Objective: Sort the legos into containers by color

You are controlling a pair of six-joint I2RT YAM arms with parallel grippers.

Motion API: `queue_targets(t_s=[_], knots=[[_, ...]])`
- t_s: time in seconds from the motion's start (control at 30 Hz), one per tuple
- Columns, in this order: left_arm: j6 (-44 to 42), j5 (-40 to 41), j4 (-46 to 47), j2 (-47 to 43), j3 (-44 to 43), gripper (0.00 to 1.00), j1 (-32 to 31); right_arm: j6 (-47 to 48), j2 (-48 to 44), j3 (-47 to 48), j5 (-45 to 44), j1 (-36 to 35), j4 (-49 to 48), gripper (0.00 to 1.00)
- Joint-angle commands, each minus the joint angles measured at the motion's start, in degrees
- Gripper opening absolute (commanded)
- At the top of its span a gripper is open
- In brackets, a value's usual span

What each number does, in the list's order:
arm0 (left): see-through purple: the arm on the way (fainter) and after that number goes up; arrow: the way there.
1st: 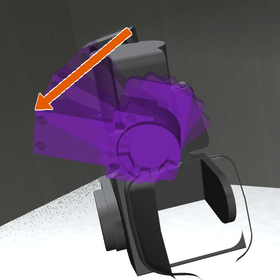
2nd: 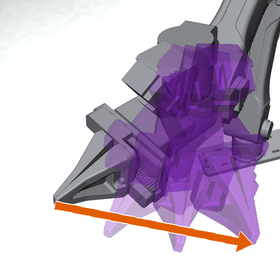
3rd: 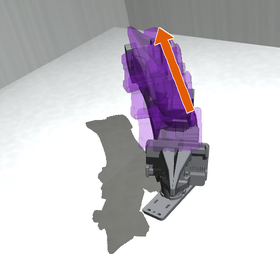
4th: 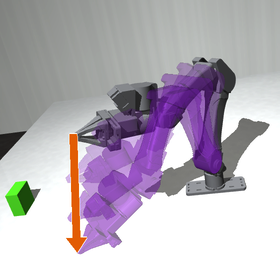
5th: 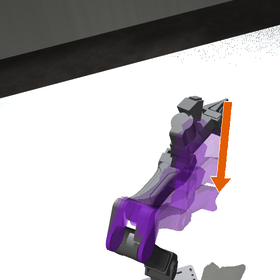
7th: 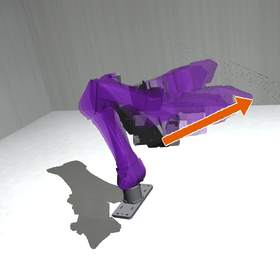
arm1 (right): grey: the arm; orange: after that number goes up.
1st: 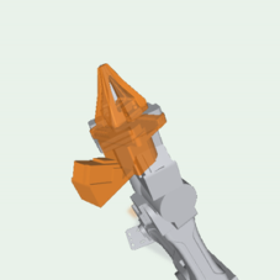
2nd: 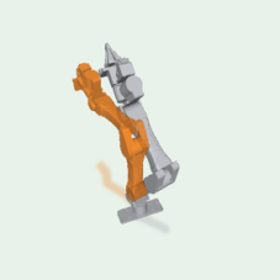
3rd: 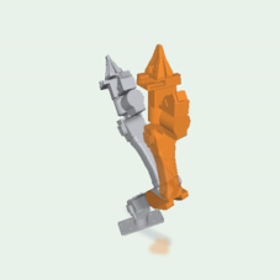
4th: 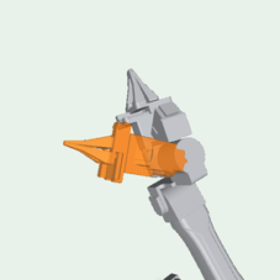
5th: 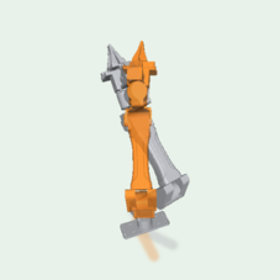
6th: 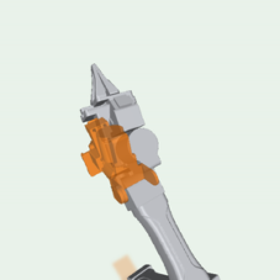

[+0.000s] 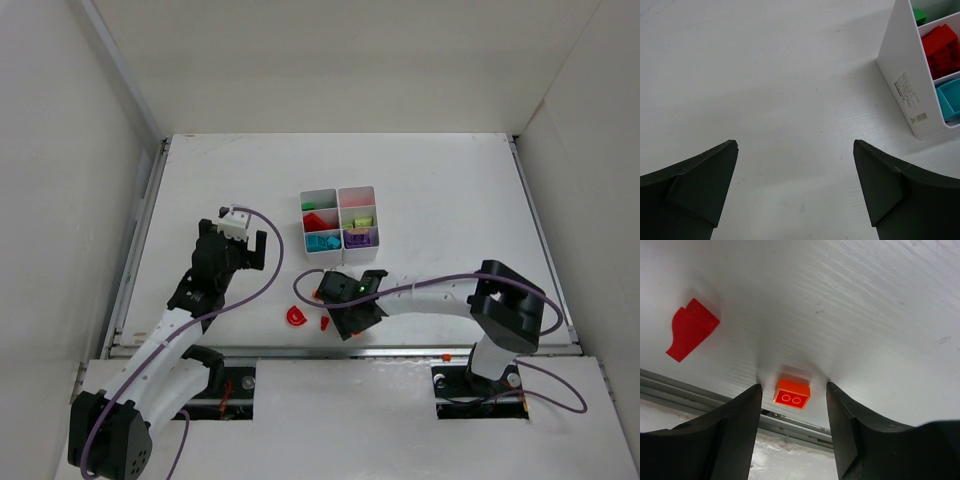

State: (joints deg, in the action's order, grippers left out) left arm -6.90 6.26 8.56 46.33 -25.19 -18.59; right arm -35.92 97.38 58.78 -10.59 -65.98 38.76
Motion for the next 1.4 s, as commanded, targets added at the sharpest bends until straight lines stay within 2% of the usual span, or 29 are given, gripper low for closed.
queue_targets(t_s=[0.0,0.07,0.27,0.37,0.4,0.47,0.57,0.67,0.77,0.8,0.9,1.03,1.17,1.37], knots=[[-0.05,0.42,2.34,-0.53,0.40,1.00,0.31,-4.24,0.17,-2.18,-1.98,-0.03,4.83,0.60],[-0.05,0.42,2.34,-0.53,0.40,1.00,0.31,-4.24,0.17,-2.18,-1.98,-0.03,4.13,0.59],[-0.05,0.42,2.34,-0.53,0.40,1.00,0.31,-3.72,1.41,-2.18,-1.36,-0.03,2.99,0.42],[-0.05,0.42,2.34,-0.53,0.40,1.00,0.31,-3.72,0.88,-1.66,-2.06,-0.03,2.98,0.24],[-0.05,0.42,2.34,-0.53,0.40,1.00,0.31,-3.72,0.88,-1.66,-2.07,-0.03,2.98,0.08],[-0.05,0.42,2.34,-0.53,0.40,1.00,0.31,-3.72,0.26,-1.05,-3.82,-0.03,3.68,0.00],[-0.05,0.42,2.34,-0.53,0.40,1.00,0.31,-2.58,-0.79,1.94,-6.97,-0.03,5.44,0.00],[-0.57,-0.11,2.34,-0.53,0.40,1.00,0.31,-1.52,-2.02,9.13,-12.59,0.49,9.48,0.00],[-0.57,-0.11,2.34,-0.53,0.40,1.00,0.31,1.55,-2.55,18.01,-15.51,6.10,11.16,0.00],[-0.57,-0.11,1.82,-0.53,0.40,1.00,0.31,2.69,-3.07,19.95,-16.12,10.39,11.16,0.00],[-1.97,-1.77,0.24,-0.53,-0.12,1.00,0.31,8.49,-1.59,26.72,-12.63,20.05,7.04,0.00],[-7.68,-7.13,-5.12,-0.01,-3.63,1.00,0.31,13.94,3.94,34.54,-11.47,26.93,3.08,0.00],[-13.49,-11.18,-9.43,0.52,-6.44,1.00,0.31,17.46,10.27,43.49,-9.45,29.85,1.23,0.00],[-17.62,-12.94,-11.37,1.66,-8.47,1.00,0.31,19.13,15.37,48.71,-6.82,30.46,0.17,0.00]])
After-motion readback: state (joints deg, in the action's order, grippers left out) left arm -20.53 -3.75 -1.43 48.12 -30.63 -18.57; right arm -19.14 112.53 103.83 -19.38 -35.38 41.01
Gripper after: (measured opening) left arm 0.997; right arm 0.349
